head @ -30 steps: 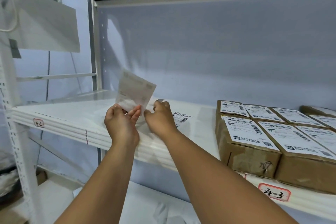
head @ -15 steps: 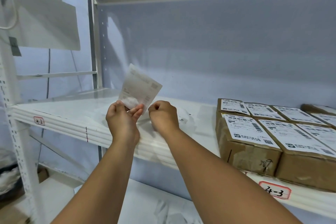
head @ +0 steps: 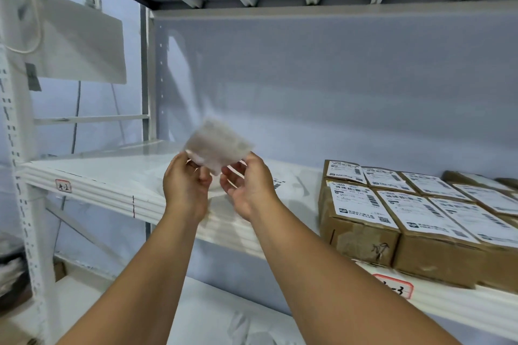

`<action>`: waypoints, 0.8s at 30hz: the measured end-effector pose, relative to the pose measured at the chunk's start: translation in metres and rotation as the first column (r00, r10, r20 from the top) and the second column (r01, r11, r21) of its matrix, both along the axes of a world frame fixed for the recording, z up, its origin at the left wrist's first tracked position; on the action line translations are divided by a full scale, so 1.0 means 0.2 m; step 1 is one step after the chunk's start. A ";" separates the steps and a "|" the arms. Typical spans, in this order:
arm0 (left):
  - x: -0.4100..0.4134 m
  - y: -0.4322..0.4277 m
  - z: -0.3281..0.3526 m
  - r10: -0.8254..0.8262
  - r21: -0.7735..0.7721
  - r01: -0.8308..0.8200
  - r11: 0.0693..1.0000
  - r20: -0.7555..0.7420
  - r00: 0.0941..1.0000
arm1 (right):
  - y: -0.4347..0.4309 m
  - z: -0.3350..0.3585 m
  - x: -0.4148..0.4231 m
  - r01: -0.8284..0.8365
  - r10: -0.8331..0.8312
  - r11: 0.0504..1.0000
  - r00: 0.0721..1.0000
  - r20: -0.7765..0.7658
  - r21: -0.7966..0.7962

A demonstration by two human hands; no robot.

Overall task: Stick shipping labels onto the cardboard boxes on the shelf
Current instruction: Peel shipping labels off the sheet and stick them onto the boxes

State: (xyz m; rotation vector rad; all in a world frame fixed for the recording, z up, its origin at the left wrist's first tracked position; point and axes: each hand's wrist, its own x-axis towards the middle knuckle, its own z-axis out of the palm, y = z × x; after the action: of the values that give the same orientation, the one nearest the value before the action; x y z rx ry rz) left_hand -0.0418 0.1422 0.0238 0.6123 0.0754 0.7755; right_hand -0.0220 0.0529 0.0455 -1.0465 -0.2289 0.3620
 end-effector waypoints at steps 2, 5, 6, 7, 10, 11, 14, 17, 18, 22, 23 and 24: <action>-0.06 -0.01 0.04 -0.113 0.043 0.112 0.993 0.029 0.993 | -0.06 0.02 -0.04 -0.110 0.109 0.994 0.992 -0.058 -0.002; -0.15 -0.06 0.10 -0.234 0.229 0.226 0.947 0.006 0.972 | -0.12 0.04 -0.08 -0.115 0.107 0.990 0.990 -0.095 -0.078; -0.17 -0.08 0.12 -0.229 0.256 0.225 0.940 -0.015 0.973 | -0.14 0.05 -0.09 -0.085 0.076 0.993 0.992 -0.102 -0.085; -0.19 -0.10 0.14 -0.225 0.269 0.225 0.937 -0.030 0.974 | -0.17 0.06 -0.09 -0.060 0.052 0.995 0.993 -0.108 -0.078; -0.23 -0.15 0.19 -0.250 0.292 0.239 0.926 0.000 0.968 | -0.28 0.09 -0.14 -0.084 0.075 0.995 0.986 -0.151 -0.056; -0.24 -0.17 0.21 -0.265 0.306 0.248 0.919 0.015 0.964 | -0.33 0.11 -0.18 -0.105 0.095 0.993 0.982 -0.161 -0.056; -0.26 -0.23 0.24 -0.301 0.351 0.270 0.897 0.035 0.953 | -0.44 0.15 -0.25 -0.148 0.138 0.985 0.983 -0.122 -0.083; -0.29 -0.29 0.28 -0.294 0.415 0.265 0.871 0.006 0.956 | -0.50 0.18 -0.29 -0.115 0.112 0.993 0.990 -0.085 -0.029; -0.29 -0.31 0.29 -0.273 0.432 0.249 0.867 -0.006 0.962 | -0.52 0.20 -0.29 -0.075 0.073 0.997 0.995 -0.067 -0.030; -0.31 -0.43 0.34 -0.212 0.433 0.214 0.876 -0.053 0.976 | -0.66 0.25 -0.27 0.137 -0.132 0.986 0.989 0.062 -0.093; -0.31 -0.47 0.35 -0.215 0.454 0.223 0.863 -0.070 0.974 | -0.72 0.27 -0.28 0.174 -0.167 0.981 0.982 0.088 -0.088; -0.31 -0.52 0.36 -0.217 0.488 0.232 0.841 -0.089 0.972 | -0.76 0.28 -0.28 0.203 -0.195 0.976 0.976 0.101 -0.079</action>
State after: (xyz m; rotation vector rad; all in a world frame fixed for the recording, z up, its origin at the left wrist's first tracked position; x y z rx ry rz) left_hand -0.1031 0.0384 0.0948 1.1045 -0.1740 0.5527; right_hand -0.0777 -0.0996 0.1017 -1.1647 -0.1897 0.1432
